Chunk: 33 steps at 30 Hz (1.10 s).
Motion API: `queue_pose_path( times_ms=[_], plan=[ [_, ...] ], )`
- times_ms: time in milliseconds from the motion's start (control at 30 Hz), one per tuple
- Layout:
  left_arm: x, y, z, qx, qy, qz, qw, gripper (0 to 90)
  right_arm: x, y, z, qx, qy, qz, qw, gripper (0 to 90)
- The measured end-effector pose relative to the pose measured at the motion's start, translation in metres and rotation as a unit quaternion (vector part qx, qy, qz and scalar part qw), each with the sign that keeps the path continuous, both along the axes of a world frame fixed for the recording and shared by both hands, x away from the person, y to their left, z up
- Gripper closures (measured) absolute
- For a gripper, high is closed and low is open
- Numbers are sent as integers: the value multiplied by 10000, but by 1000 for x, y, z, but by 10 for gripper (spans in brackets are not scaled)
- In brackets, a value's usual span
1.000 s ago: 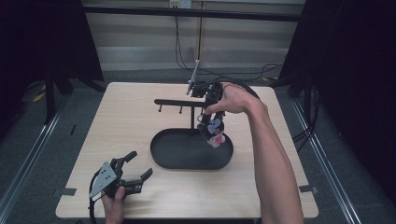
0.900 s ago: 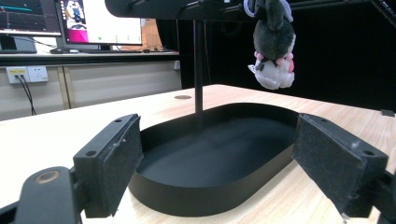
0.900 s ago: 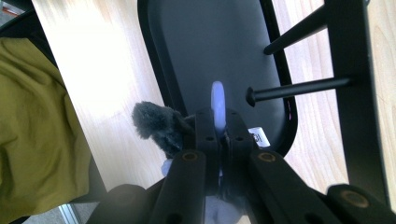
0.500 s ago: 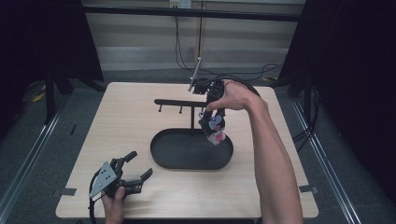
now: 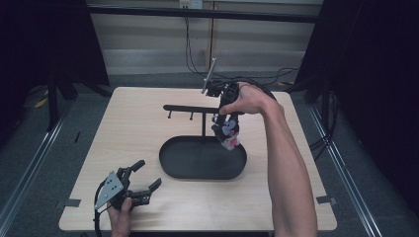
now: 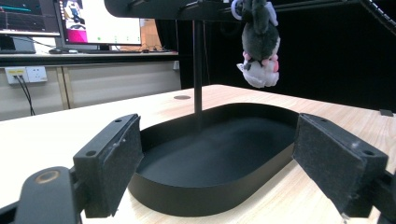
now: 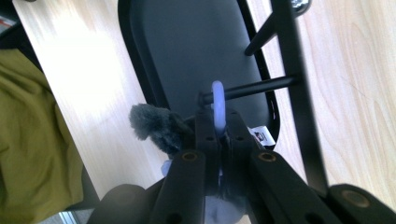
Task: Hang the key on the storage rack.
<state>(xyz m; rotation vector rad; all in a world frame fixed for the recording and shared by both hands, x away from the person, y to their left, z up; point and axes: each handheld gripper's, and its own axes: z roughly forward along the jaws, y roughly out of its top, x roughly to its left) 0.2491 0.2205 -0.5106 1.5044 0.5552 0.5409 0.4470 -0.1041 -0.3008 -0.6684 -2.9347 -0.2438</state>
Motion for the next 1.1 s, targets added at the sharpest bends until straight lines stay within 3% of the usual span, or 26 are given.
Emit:
queue_pose_path(
  times_ms=[367, 567, 833, 1033, 1100],
  plan=[
    [0, 0, 0, 4, -5, -6, 10000, 155, 8, 3, -7, -1, -57, 7, 10000, 868],
    [0, 0, 0, 6, -3, -6, 10000, 155, 8, 2, -12, -127, -76, -56, 9999, 865],
    [0, 0, 0, 2, 4, -2, 10000, 155, 6, 2, -13, -30, -156, -72, 9998, 861],
    [0, 0, 0, 10, 7, -6, 10000, 155, 0, 0, -8, 46, -287, -74, 9996, 817],
    [0, 0, 0, 4, 5, 1, 10000, 155, -3, -3, -9, 154, -313, -194, 9992, 783]
  ],
)
